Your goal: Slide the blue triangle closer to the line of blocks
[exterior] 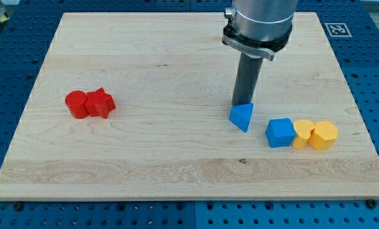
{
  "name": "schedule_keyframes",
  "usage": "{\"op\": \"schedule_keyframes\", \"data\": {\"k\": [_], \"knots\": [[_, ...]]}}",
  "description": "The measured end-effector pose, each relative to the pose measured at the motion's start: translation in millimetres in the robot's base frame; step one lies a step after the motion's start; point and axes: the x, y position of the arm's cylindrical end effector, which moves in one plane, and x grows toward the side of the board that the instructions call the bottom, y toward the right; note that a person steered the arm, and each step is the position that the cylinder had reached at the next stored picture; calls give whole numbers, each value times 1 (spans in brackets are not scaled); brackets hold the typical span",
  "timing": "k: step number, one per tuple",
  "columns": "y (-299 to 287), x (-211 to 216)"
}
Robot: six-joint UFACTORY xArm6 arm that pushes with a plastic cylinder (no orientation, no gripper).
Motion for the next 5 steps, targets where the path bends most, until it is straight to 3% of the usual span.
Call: {"op": "schedule_keyframes", "data": {"k": [3,5], "knots": [[-4,28],[-47,24]]}}
